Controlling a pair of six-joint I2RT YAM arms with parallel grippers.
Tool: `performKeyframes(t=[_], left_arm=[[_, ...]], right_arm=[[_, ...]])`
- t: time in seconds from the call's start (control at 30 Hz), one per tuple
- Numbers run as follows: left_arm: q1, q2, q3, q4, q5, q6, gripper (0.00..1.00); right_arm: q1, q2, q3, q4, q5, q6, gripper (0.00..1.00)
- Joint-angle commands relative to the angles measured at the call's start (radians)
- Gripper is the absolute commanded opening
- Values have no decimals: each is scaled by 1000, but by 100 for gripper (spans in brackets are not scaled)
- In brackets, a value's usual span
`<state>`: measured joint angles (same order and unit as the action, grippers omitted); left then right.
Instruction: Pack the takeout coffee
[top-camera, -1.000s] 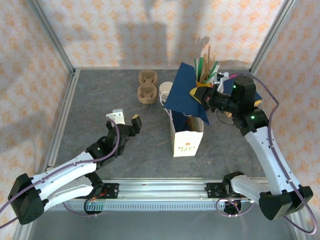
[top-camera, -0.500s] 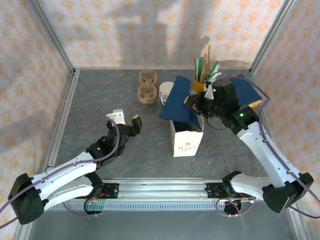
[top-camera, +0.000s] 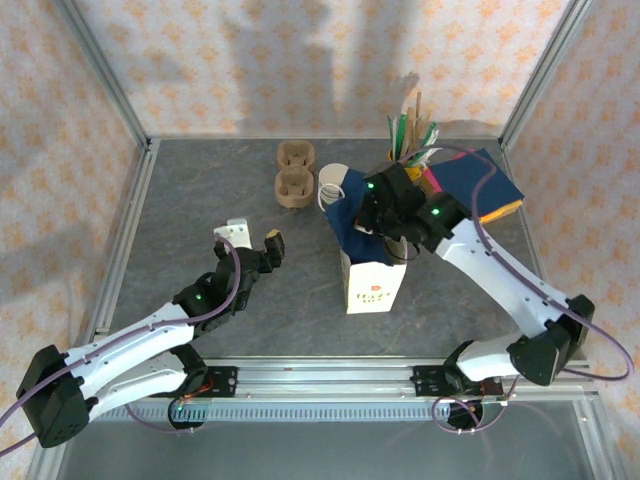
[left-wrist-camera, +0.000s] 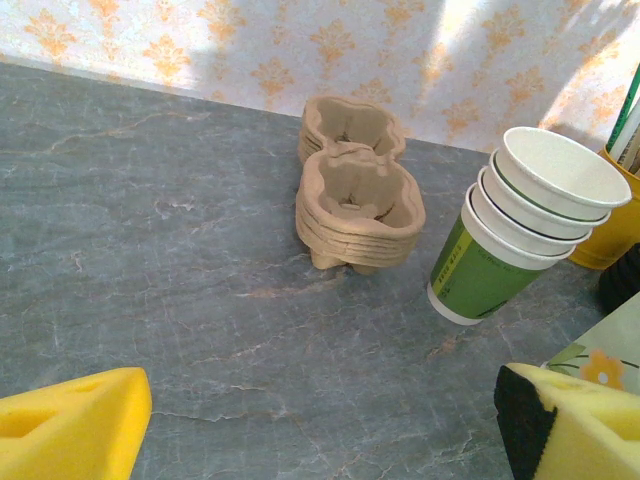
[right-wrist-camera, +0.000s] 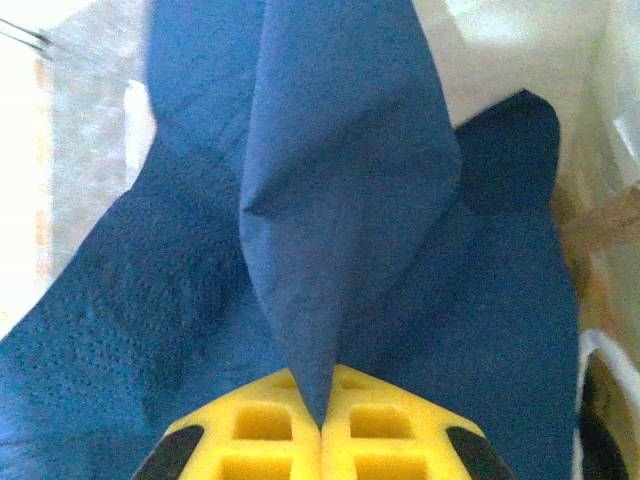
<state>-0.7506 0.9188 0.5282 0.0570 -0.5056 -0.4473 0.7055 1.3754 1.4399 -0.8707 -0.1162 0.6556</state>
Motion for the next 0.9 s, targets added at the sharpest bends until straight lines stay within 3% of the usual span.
performKeyframes(t=[0.0, 0.5, 0.67, 0.77, 0.87], left_arm=[[7, -2, 0, 18, -7, -11, 90], [7, -8, -15, 28, -5, -18, 91], [8, -8, -13, 29, -11, -13, 91], [7, -11, -13, 26, -14, -13, 91], [7, -16, -10, 24, -20, -4, 91]], right_arm=[[21, 43, 50, -131, 124, -28, 0], [34, 109, 41, -205, 158, -36, 0], [35, 88, 92, -192, 133, -58, 14], [35, 77, 145, -186, 140, -76, 29], [35, 68, 203, -181, 173, -91, 31]])
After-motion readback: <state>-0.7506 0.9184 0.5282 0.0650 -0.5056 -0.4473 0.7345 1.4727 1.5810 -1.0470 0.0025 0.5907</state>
